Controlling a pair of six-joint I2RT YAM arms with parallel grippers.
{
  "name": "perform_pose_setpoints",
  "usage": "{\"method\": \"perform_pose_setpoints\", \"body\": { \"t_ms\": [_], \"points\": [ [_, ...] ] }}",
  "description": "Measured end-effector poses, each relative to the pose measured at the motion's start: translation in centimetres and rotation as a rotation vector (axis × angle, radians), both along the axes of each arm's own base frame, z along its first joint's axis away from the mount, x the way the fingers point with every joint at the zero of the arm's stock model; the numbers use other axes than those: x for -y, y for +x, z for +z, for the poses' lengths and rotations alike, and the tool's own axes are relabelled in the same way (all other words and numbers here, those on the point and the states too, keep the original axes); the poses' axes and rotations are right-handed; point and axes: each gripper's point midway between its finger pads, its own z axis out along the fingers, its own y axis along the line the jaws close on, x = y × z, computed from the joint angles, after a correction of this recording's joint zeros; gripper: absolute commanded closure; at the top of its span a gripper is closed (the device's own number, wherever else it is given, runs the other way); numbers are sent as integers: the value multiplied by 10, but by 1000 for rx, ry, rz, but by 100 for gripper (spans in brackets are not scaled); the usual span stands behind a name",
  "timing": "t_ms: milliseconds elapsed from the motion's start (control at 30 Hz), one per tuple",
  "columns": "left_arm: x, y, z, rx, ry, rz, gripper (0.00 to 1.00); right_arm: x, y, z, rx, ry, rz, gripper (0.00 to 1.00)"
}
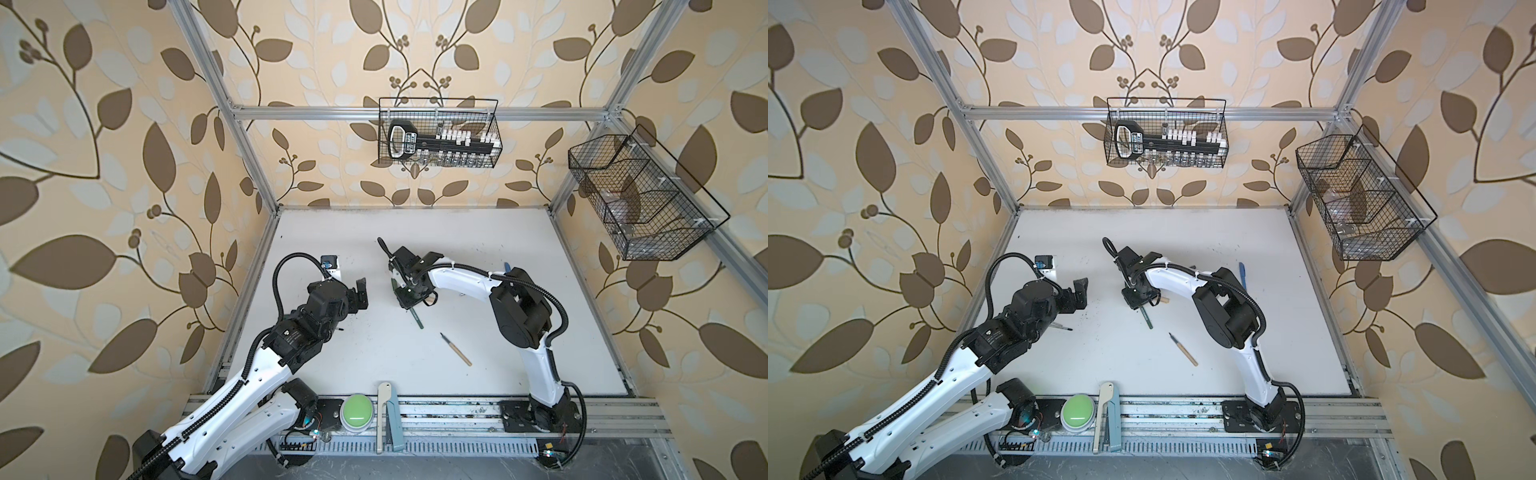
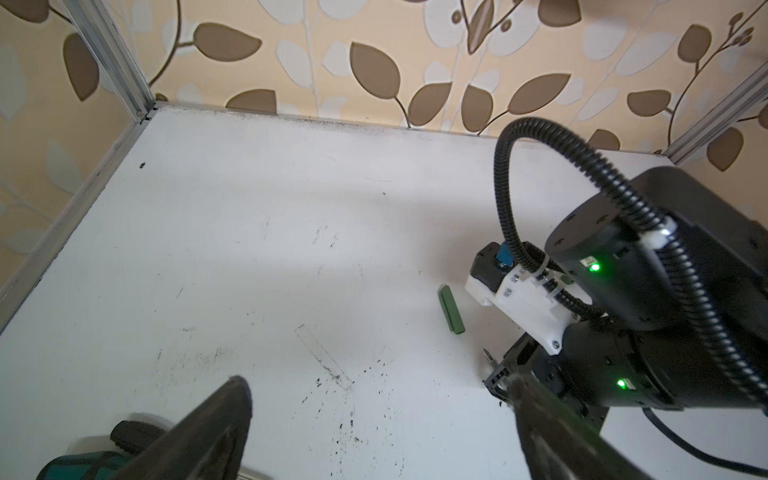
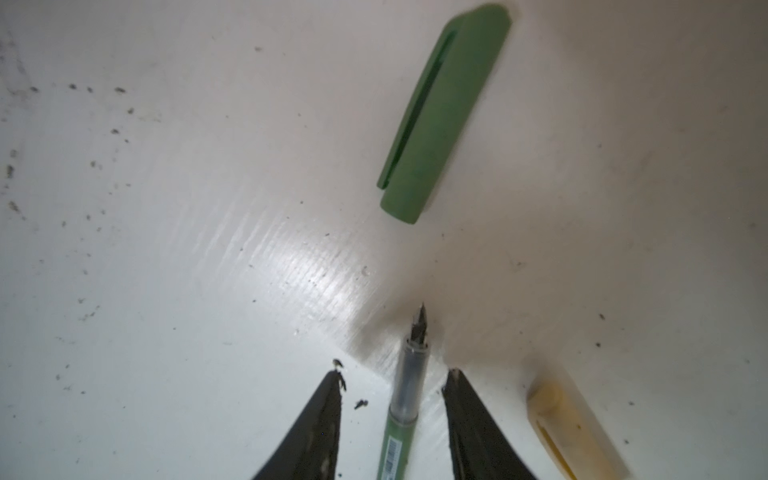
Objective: Insert the pens into the pen caps
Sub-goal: 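Lower the right gripper around the green fountain pen and close, then lift the green fountain pen with the right gripper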
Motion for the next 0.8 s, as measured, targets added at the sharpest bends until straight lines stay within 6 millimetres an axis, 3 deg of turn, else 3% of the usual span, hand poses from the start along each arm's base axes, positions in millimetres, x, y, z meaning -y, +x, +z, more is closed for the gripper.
{"method": "perform_pose_setpoints", "body": {
  "t_ms": [333, 667, 733, 800],
  "points": [
    [-4, -6, -3, 18, -11, 1, 1, 4, 0, -6, -5, -26, -5, 60],
    [-4, -7, -7, 2, 0, -6, 1, 6, 7, -7, 19, -45, -26, 77],
    [-3, -8, -9, -5, 0, -16, 1, 6, 8, -7, 19, -43, -32, 87],
    [-2, -9, -10, -12, 3, -23, 1, 5, 8, -7, 18, -38, -31, 88]
  ]
}}
